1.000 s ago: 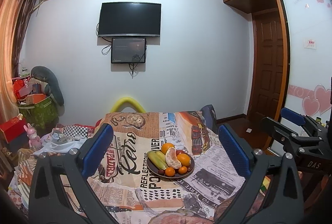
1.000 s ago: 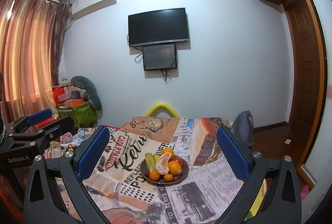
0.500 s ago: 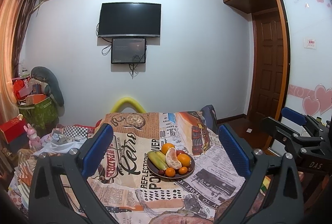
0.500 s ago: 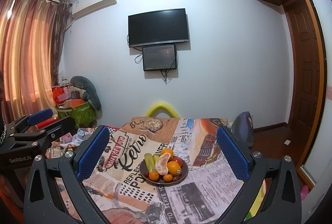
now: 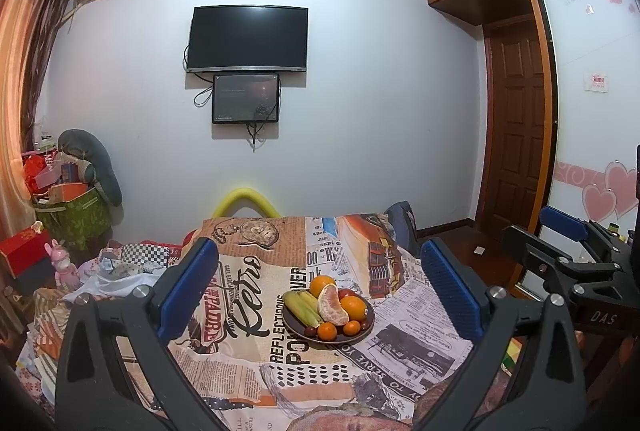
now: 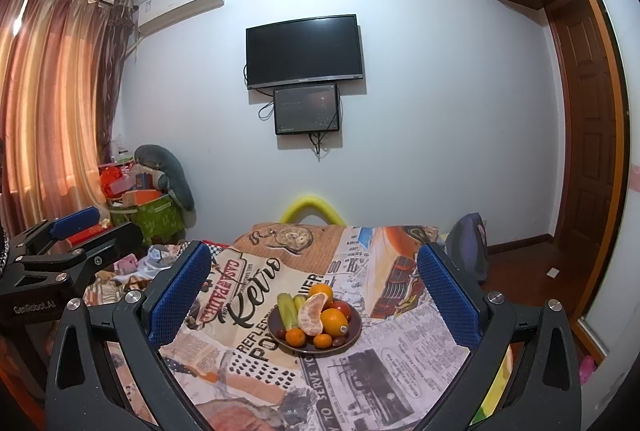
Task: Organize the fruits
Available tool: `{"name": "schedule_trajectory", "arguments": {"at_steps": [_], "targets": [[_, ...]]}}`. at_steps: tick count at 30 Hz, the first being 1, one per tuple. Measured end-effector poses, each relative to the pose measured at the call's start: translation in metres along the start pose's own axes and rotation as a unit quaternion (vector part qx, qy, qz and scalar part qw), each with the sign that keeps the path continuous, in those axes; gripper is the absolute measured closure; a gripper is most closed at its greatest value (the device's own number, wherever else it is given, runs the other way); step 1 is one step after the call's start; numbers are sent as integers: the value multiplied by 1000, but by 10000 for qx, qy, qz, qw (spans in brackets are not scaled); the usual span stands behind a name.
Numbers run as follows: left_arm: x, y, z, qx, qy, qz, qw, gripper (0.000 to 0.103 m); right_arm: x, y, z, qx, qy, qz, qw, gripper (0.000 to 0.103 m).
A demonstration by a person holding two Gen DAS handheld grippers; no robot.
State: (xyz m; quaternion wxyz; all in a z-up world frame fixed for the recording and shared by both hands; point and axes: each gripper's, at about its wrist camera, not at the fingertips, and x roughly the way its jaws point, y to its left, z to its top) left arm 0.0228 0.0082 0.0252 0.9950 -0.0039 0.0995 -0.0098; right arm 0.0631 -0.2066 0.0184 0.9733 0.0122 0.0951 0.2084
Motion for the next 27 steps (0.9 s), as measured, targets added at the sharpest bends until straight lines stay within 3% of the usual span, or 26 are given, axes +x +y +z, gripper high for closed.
{"name": "schedule_trajectory", "arguments": {"at_steps": [27], "targets": [[9, 1, -4, -40, 140, -129, 9998, 0, 8, -1, 0, -63, -33, -82, 9999, 0]]}}
